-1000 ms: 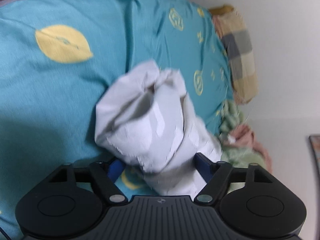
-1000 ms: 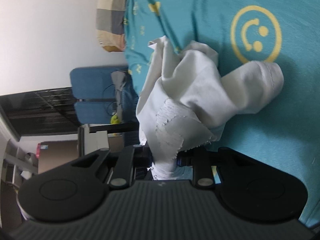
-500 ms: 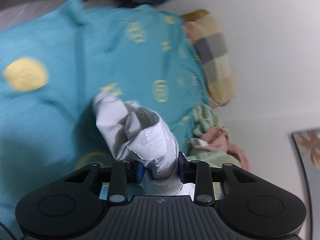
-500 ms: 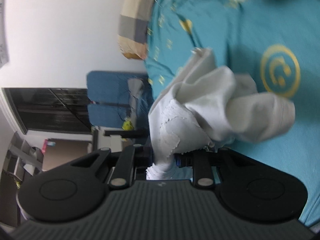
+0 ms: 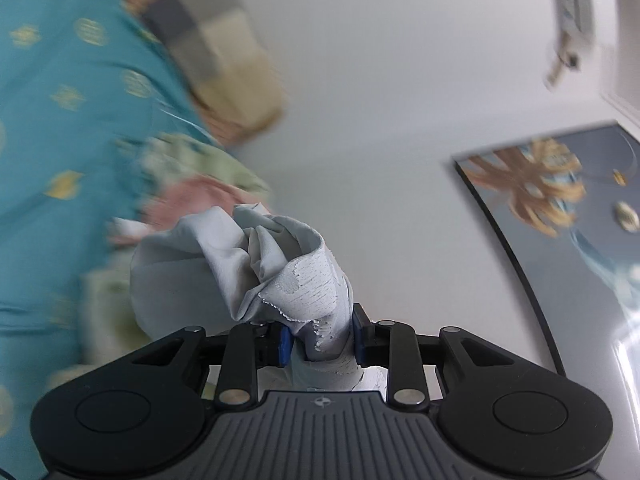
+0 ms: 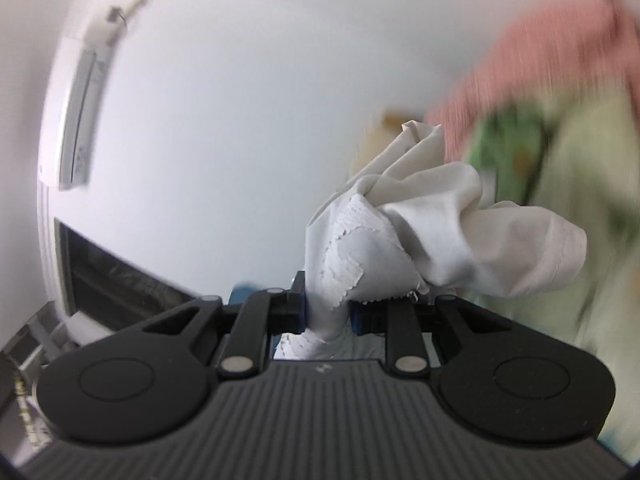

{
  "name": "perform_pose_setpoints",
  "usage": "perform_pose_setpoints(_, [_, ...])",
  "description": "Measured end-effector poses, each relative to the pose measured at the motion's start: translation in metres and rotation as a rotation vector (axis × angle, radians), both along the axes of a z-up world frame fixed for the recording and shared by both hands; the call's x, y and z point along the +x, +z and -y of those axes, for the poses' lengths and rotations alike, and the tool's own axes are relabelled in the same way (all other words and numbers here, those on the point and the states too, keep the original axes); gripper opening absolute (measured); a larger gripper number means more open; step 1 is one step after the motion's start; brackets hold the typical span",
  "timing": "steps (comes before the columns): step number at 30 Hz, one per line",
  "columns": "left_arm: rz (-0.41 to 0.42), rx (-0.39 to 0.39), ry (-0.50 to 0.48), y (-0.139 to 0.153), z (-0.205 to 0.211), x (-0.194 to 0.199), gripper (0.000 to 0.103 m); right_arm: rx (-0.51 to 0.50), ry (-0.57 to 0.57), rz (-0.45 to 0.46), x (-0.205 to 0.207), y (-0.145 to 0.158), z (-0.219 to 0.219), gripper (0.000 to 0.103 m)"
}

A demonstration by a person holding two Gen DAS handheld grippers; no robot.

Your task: Fold clothes

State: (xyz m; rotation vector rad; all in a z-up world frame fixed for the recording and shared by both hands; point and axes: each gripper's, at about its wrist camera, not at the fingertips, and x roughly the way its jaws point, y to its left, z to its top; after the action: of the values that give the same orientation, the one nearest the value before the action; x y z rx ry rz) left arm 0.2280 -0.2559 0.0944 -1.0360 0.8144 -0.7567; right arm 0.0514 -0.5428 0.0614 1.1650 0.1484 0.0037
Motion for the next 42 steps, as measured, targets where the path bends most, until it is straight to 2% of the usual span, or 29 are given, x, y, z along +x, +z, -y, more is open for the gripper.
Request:
perform_pose_setpoints(3, [0.014, -0.038, -0.056, 0.001, 0.061, 0.002, 0.030, -0.092, -0.063, -0.019, -0.008, 0.020, 0.044, 0.023])
perform_pose_setpoints(5, [0.012, -0.036, -0.090, -0.018, 0.086, -0.006, 0.030, -0.133, -0.100, -0.062, -0.013, 0.021, 0.066, 0.023])
perform_pose_setpoints(9, [-0.017, 0.020, -0.143, -0.061, 0.128, -0.012, 0.030, -0.165, -0.151, -0.176, -0.022, -0.004, 0.094, 0.023])
perform_pose_setpoints(14, [0.006, 0.120, -0.209, -0.099, 0.128, -0.041, 0.030, -0.147, -0.121, -0.318, -0.040, -0.048, 0.095, 0.023])
perform_pose_setpoints(16, [0.014, 0.154, -0.242, -0.108, 0.114, -0.051, 0.030, -0.152, -0.100, -0.375, -0.053, -0.060, 0.087, 0.023])
perform_pose_setpoints(21, [0.053, 0.233, -0.293, -0.126, 0.081, -0.083, 0.032, -0.157, -0.072, -0.487, -0.080, -0.084, 0.062, 0.023])
perform_pose_setpoints(25, [0.082, 0.331, -0.312, -0.134, 0.071, -0.107, 0.037, -0.164, -0.076, -0.546, -0.088, -0.097, 0.045, 0.024])
perform_pose_setpoints(28, [0.090, 0.374, -0.304, -0.128, 0.066, -0.115, 0.047, -0.173, -0.080, -0.553, -0.093, -0.093, 0.040, 0.027])
perform_pose_setpoints(30, [0.142, 0.434, -0.320, -0.114, 0.065, -0.123, 0.065, -0.202, -0.088, -0.577, -0.100, -0.082, 0.034, 0.033])
perform_pose_setpoints(31, [0.168, 0.464, -0.328, -0.107, 0.065, -0.126, 0.071, -0.222, -0.097, -0.579, -0.105, -0.075, 0.031, 0.040])
perform_pose_setpoints(32, [0.194, 0.494, -0.336, -0.100, 0.065, -0.130, 0.081, -0.242, -0.107, -0.580, -0.111, -0.068, 0.028, 0.053])
perform_pose_setpoints(33, [0.236, 0.539, -0.338, -0.091, 0.064, -0.138, 0.084, -0.266, -0.120, -0.571, -0.119, -0.059, 0.024, 0.060])
perform_pose_setpoints(34, [0.279, 0.584, -0.341, -0.081, 0.063, -0.145, 0.085, -0.290, -0.133, -0.561, -0.126, -0.050, 0.020, 0.073])
perform_pose_setpoints(35, [0.312, 0.613, -0.337, -0.073, 0.059, -0.153, 0.089, -0.328, -0.146, -0.552, -0.133, -0.042, 0.015, 0.079])
perform_pose_setpoints(38, [0.399, 0.661, -0.322, -0.050, 0.046, -0.177, 0.100, -0.429, -0.180, -0.521, -0.153, -0.016, -0.002, 0.084])
perform_pose_setpoints(42, [0.517, 0.710, -0.273, -0.020, 0.023, -0.213, 0.103, -0.547, -0.203, -0.478, -0.173, 0.011, -0.031, 0.084])
